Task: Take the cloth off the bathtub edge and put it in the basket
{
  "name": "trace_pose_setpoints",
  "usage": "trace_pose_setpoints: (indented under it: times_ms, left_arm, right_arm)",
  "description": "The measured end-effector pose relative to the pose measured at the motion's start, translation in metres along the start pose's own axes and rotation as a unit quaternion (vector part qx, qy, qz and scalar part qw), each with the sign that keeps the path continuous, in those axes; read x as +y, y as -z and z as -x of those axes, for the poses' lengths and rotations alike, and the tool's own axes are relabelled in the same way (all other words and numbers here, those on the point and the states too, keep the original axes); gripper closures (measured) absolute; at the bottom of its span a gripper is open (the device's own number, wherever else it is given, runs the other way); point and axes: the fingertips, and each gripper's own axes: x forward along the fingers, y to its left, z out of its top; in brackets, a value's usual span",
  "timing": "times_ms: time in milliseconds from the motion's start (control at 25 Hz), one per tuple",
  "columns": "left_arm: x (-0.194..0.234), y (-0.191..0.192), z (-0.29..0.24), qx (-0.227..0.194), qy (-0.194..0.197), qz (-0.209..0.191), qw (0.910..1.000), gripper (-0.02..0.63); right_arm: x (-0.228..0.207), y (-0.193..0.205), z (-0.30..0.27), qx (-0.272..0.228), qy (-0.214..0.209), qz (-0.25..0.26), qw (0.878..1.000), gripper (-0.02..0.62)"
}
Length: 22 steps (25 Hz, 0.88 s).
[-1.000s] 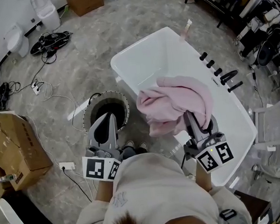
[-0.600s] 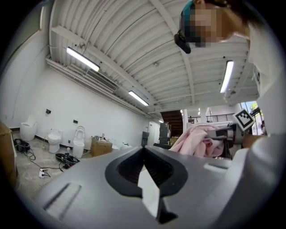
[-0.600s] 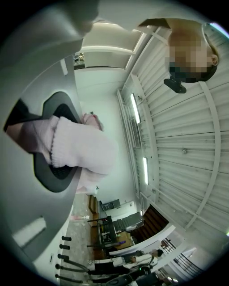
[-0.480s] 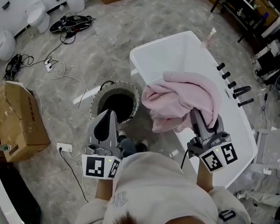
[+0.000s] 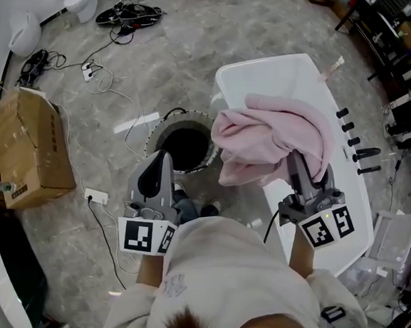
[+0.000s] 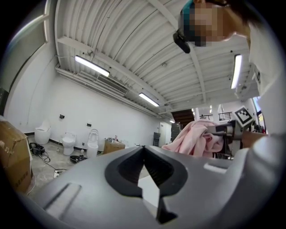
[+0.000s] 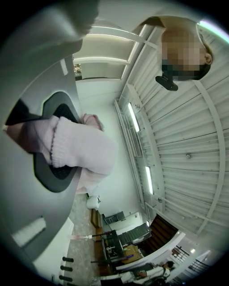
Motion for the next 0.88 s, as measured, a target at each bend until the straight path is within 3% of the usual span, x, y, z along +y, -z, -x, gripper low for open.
trace_pose_setpoints:
  times_ms: [880]
  left_arm:
    - [0.137, -0.01, -0.023, -0.009, -0.022, 0.015, 0.9996, 0.594]
  right_arm:
    - [0.106, -0.031, -0.161, -0.037, -0.088, 0.028, 0.995, 0.453]
